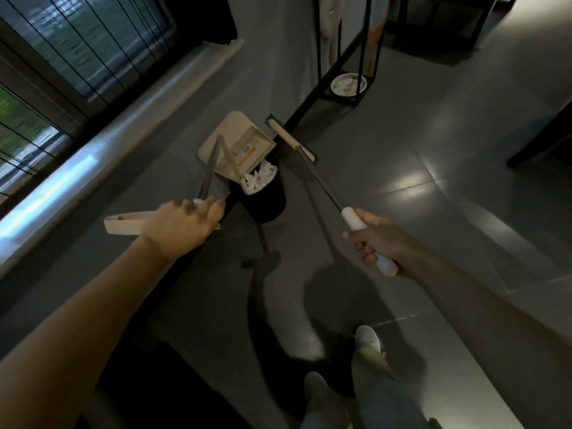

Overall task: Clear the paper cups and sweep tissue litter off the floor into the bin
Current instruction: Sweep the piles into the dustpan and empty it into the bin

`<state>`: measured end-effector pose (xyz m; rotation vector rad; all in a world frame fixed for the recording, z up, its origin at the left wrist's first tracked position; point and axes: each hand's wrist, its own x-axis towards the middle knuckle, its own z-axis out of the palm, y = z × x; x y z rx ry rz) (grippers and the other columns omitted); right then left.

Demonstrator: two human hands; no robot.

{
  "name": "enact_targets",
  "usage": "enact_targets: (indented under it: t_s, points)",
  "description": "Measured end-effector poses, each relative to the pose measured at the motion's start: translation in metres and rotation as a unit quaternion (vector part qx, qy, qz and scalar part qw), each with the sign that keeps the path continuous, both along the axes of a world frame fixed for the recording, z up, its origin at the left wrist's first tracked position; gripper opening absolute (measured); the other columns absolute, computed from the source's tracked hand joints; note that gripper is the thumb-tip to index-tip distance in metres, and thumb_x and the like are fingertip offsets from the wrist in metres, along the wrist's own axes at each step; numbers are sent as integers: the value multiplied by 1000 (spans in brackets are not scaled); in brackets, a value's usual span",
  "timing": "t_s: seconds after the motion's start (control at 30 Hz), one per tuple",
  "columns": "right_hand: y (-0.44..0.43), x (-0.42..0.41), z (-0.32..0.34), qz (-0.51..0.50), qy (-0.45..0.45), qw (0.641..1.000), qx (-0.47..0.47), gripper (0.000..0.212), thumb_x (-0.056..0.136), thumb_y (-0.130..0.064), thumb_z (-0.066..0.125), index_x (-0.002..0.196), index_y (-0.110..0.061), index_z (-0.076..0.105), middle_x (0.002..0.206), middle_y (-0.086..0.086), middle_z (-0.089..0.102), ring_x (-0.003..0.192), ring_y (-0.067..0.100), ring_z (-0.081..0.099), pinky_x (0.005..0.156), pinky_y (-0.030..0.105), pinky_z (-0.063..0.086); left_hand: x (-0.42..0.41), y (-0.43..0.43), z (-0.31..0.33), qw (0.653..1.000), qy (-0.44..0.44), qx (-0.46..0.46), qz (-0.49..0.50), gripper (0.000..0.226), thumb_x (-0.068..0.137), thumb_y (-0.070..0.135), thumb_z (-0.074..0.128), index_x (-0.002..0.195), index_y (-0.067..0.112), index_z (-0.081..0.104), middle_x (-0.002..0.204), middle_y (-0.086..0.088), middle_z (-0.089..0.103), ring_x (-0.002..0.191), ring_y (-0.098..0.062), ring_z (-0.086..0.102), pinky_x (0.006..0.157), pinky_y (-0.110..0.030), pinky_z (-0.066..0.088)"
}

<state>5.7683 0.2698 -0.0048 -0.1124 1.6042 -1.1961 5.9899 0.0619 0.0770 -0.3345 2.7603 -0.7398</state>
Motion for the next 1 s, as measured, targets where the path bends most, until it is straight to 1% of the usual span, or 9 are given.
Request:
enact_targets:
  t_s: [0.07,0.1,0.2,0.43,0.47,0.53,0.63,0.77,1.0]
  points:
    - [0,1,-2,3,-7,1000,-7,74,90,1,58,150,-29,27,61,3,38,37,4,33,31,15,29,7,-3,11,999,-4,-14,-38,64,53,5,86,109,-9,59,96,-30,65,55,-41,65,37,-40,51]
    - [0,1,-2,8,-8,1000,-13,73,90,1,58,150,-28,28,61,3,38,36,4,33,31,15,29,11,-7,12,999,19,-21,-41,63,48,2,86,104,-9,58,87,-30,66,46,-41,61,32,-39,46]
    - [-2,0,1,16,-5,999,-28,70,90,0,58,149,-26,30,61,2,39,36,3,35,32,15,29,14,-13,25,998,56,-25,-24,53,60,2,79,104,-7,51,80,-30,64,42,-39,58,32,-36,43]
    - [4,6,21,0,-12,998,-63,69,93,1,54,149,-25,26,45,-4,36,32,4,32,31,14,28,15,-9,44,968,239,12,71,33,75,10,76,99,-3,58,69,-26,64,41,-39,57,38,-37,43]
    - [7,6,23,-3,-12,998,-66,70,93,1,54,150,-25,24,47,-2,35,32,4,31,31,14,28,14,-6,47,954,283,22,98,30,81,15,72,102,-1,58,69,-26,64,45,-40,58,42,-38,42]
    - [16,7,26,-13,-13,997,-70,70,92,2,54,150,-25,25,50,-1,32,31,5,30,29,13,27,8,0,57,918,357,57,164,33,91,26,61,114,3,56,85,-27,66,68,-46,62,55,-43,41]
    - [35,7,35,-36,-15,997,-72,68,92,3,54,148,-26,29,45,-3,32,31,5,29,30,12,27,-7,8,77,881,405,102,224,39,93,34,55,123,10,54,102,-26,65,91,-47,60,70,-48,45]
    - [72,3,45,-87,-32,993,-74,69,93,3,53,149,-27,27,42,-4,32,30,5,29,29,12,27,-35,19,101,861,426,160,226,40,90,39,56,122,14,56,105,-27,64,98,-46,59,81,-49,47]
    - [176,-16,64,-184,-69,978,-63,63,93,7,49,145,-23,30,42,-3,30,29,3,29,28,10,26,-113,100,117,880,386,229,158,38,89,37,58,119,13,60,110,-19,66,104,-39,58,81,-40,46]
